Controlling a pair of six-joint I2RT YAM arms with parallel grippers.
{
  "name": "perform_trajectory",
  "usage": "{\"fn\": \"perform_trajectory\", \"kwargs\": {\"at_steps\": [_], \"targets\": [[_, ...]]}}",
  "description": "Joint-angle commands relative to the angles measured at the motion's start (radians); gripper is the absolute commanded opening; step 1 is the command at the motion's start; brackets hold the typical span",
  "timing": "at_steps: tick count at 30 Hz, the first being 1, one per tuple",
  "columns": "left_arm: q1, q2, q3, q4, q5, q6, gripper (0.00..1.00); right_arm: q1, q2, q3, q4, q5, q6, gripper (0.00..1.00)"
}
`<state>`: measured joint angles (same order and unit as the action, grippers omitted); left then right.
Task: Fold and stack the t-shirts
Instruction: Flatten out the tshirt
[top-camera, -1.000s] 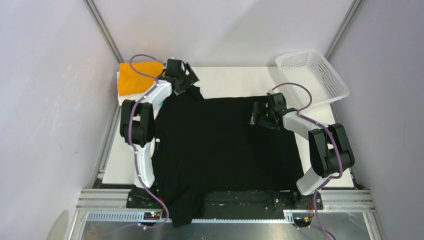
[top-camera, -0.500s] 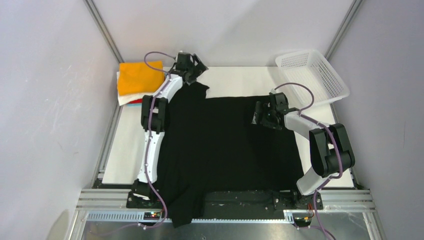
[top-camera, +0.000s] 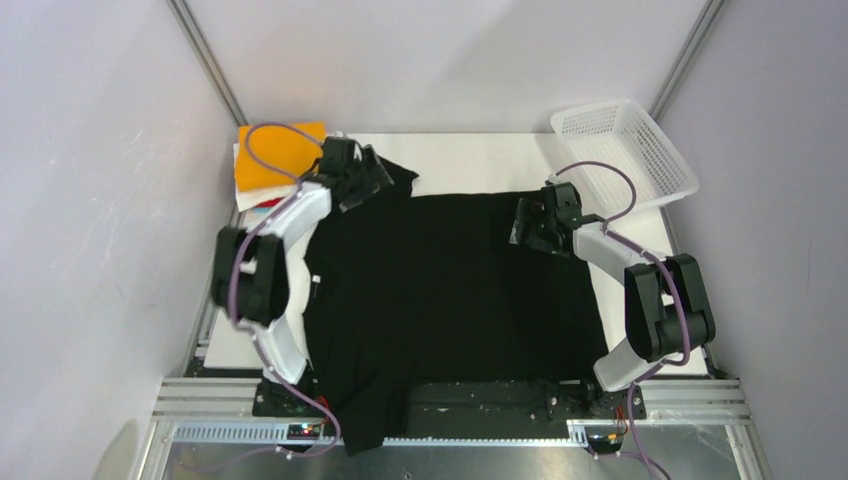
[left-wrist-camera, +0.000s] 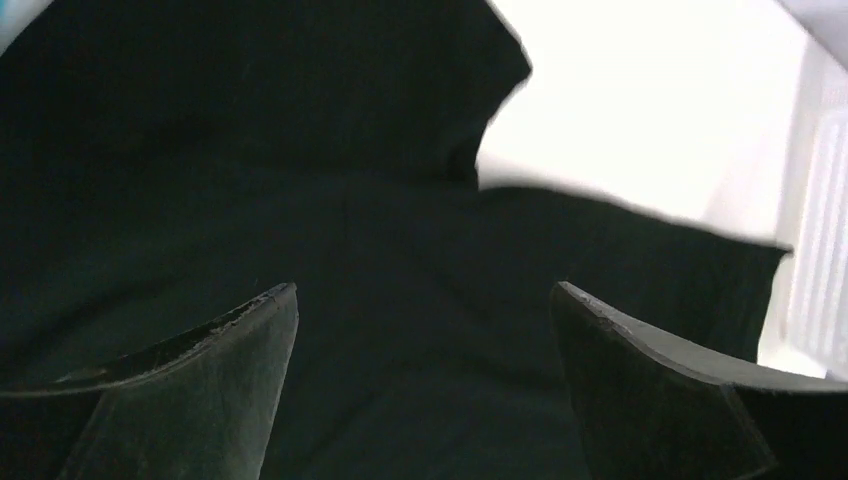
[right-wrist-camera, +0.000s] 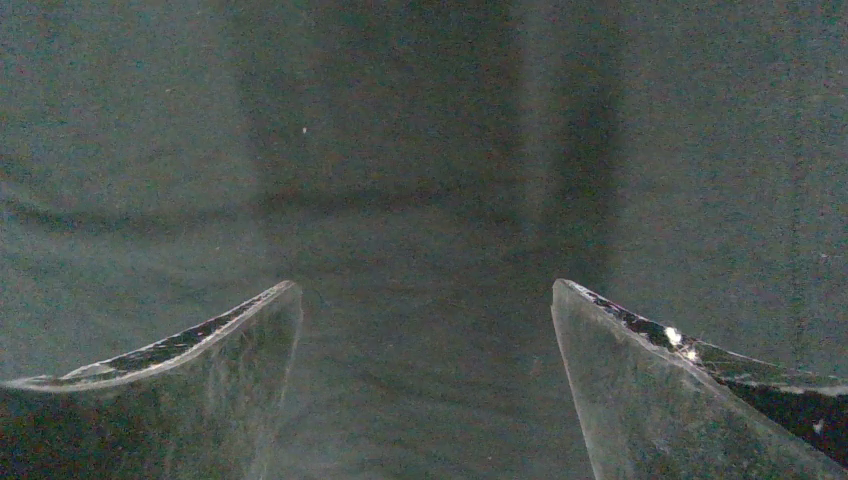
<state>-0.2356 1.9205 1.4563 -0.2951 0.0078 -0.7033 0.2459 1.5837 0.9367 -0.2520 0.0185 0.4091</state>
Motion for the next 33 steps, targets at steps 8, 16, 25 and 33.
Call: {"fn": "perform_trajectory", "kwargs": {"at_steps": [8,16,25,33], "targets": [[-0.039,-0.371,-0.53,0.0,-0.077,0.09,1.0,-0.007,0.064,0.057,-0.066,0.063,-0.026,1.0],[-0.009,-0.136,-0.386,-0.016,0.012,0.091,1.0,-0.051,0.175,0.136,-0.071,-0.027,-0.026,0.99],[0.065,0.093,-0.098,-0.105,0.014,0.132,1.0,-0.099,0.428,0.436,-0.22,-0.098,-0.079,0.99],[0.097,0.267,0.23,-0.227,0.025,0.193,1.0,-0.125,0.649,0.843,-0.384,-0.12,-0.101,0.99]]}}
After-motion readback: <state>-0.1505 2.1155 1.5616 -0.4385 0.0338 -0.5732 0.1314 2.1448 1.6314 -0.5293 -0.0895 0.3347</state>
